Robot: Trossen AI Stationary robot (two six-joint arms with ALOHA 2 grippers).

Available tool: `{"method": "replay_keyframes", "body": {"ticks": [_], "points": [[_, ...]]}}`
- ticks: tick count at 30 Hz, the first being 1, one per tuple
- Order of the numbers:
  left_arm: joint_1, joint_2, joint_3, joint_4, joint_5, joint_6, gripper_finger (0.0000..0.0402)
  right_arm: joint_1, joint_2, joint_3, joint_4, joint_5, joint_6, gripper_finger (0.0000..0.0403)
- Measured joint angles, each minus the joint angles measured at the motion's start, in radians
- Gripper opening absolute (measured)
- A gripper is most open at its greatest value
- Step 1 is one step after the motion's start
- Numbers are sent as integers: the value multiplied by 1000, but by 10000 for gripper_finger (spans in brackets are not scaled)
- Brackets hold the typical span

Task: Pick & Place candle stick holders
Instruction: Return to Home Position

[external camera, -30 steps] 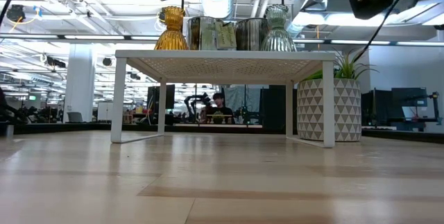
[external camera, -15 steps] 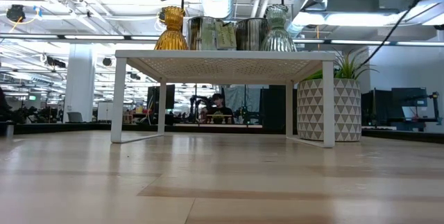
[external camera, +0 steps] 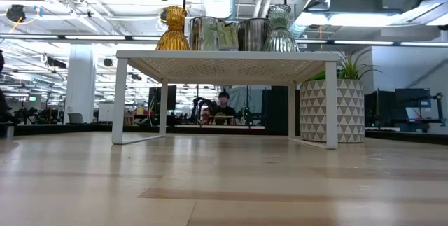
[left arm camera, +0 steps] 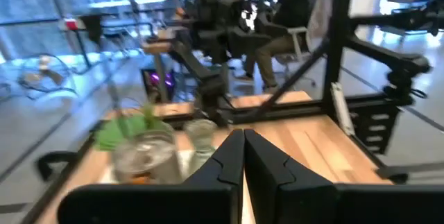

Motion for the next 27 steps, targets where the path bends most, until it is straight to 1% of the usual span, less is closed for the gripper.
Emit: {"method": "replay_keyframes", "body": {"ticks": [2, 5, 7, 8, 11, 12, 13, 16, 21, 27], "points": [[32, -52, 0, -52, 1, 7, 12, -18, -101, 0, -86, 1, 0, 276], [70, -145, 0, -183, 0, -11, 12, -42, -232, 0, -182, 1, -2, 276], [76, -205, -3, -245, 3, -33, 11, -55, -237, 7, -200, 2, -3, 276], [76, -236, -16, -247, 8, -41, 11, -62, -237, 11, -216, 0, -2, 276], [76, -334, -65, -256, 29, -52, 10, -70, -215, 41, -180, -17, -5, 276], [76, -369, -82, -257, 31, -53, 11, -75, -209, 41, -192, -22, -15, 276], [76, -400, -97, -256, 31, -53, 11, -75, -208, 38, -215, -48, -30, 276], [76, -489, -141, -257, 30, -53, 12, -73, -213, 51, -189, -143, -78, 276], [76, -575, -197, -259, 30, -53, 10, -74, -237, 72, -201, -175, -108, 276], [76, -630, -212, -280, 30, -57, 12, -73, -237, 146, -311, -174, -161, 276]]}}
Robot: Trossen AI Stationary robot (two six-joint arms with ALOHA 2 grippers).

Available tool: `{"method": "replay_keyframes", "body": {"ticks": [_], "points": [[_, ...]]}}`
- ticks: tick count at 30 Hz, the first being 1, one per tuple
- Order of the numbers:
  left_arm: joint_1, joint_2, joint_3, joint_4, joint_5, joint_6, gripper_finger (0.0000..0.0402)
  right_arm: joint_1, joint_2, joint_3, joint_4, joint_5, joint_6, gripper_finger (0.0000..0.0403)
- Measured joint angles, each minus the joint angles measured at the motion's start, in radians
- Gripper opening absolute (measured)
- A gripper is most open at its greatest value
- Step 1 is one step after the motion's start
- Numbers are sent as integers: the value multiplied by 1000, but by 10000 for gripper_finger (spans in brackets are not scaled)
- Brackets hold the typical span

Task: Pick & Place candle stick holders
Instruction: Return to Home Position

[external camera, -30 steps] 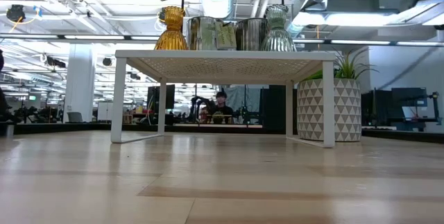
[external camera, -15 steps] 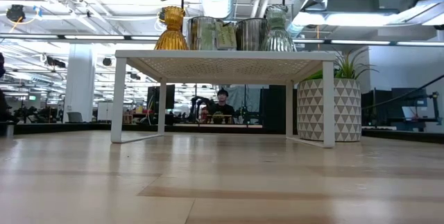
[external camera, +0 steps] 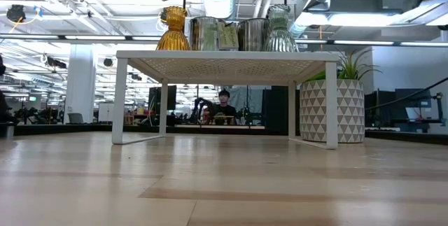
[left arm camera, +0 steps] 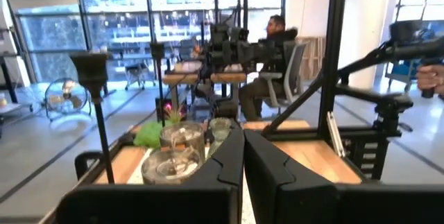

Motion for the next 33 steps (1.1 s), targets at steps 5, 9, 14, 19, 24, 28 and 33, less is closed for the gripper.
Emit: {"method": "replay_keyframes", "body": {"ticks": [5, 9, 14, 19, 24, 28, 33], "points": [[0, -6, 1, -8, 11, -8, 10, 0, 0, 54, -9, -12, -23, 276], [0, 1, 0, -21, 11, -15, 10, -1, 0, 32, 4, 71, -102, 276], [0, 3, 0, -21, 31, -24, 10, -1, 0, -109, 103, 156, -73, 276], [0, 2, 0, -27, 50, -27, 12, 1, 0, -195, 205, 154, -19, 276], [0, 1, 0, -38, 50, -33, 10, 1, 0, -238, 238, 154, -14, 276], [0, 2, 0, -41, 50, -43, 10, 1, 0, -258, 261, 154, -14, 276], [0, 1, 0, -54, 49, -58, 11, 1, -1, -281, 279, 153, -13, 276]]}}
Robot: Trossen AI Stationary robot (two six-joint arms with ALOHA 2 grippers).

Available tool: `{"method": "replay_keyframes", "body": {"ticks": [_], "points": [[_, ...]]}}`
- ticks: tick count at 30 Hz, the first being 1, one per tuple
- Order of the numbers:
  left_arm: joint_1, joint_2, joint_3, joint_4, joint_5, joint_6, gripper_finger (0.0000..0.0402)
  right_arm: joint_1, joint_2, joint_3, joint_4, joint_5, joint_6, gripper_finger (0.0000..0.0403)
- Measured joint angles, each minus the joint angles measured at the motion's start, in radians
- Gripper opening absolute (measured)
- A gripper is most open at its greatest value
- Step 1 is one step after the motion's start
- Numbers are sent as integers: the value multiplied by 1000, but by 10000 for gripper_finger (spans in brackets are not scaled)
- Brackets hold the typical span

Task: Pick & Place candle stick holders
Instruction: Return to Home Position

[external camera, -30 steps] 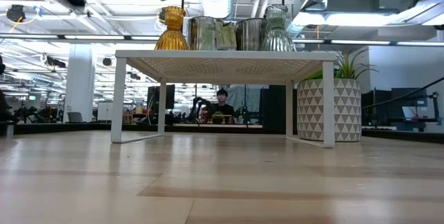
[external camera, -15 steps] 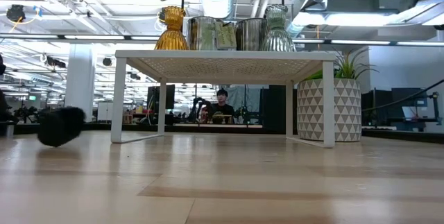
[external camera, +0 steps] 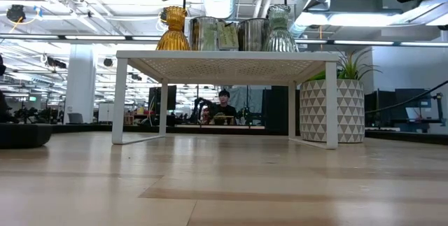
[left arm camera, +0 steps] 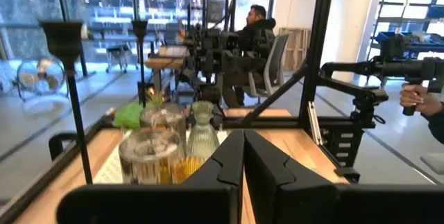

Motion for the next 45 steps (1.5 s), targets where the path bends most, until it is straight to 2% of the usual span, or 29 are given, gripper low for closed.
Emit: {"method": "replay_keyframes", "body": {"ticks": [13, 21, 29, 38, 42, 45], "points": [[0, 0, -78, -14, -1, -18, 12, 0, 0, -19, -38, 0, 28, 276], [0, 0, -127, 12, -1, -18, 12, 0, 0, -162, 118, 0, 22, 276], [-1, 0, -131, 19, -1, -18, 12, 0, 0, -165, 110, 0, 25, 276], [-1, 0, -160, 29, 11, -19, 11, 0, 2, -165, 23, 3, 26, 276], [-1, -1, -232, 89, 20, -21, 11, 0, 3, -165, 23, 3, 25, 276], [-1, -1, -303, 198, 21, -19, 11, 0, 3, -165, 23, 3, 26, 276]]}}
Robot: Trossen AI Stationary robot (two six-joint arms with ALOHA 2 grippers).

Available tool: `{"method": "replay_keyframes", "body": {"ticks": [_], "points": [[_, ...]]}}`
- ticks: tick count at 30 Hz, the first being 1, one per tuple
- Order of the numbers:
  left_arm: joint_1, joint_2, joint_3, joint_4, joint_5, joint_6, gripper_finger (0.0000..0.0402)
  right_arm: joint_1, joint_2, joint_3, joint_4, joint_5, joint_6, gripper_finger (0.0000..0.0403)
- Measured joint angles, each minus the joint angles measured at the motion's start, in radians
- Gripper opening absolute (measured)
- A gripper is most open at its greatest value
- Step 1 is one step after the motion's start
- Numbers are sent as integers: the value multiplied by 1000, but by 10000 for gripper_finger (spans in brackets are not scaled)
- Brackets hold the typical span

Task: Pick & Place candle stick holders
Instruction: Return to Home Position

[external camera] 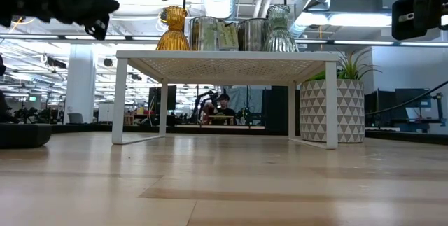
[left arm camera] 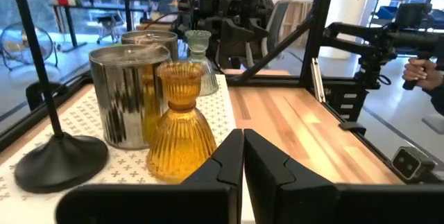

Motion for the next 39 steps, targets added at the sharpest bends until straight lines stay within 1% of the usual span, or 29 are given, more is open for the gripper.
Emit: {"method": "replay_keyframes", "body": {"ticks": [3, 7, 17, 39], "points": [[0, 0, -64, 90, 23, 20, 11, 0, 0, 0, 0, 0, 0, 276], [0, 0, -134, 151, 42, 17, 11, 0, 0, 0, 0, 0, 0, 276], [0, 0, -211, 174, 42, 2, 11, 0, 0, -1, 0, 0, 0, 276], [0, 10, -216, 181, 42, -5, 11, 0, 0, -2, 0, 0, 0, 276]]}}
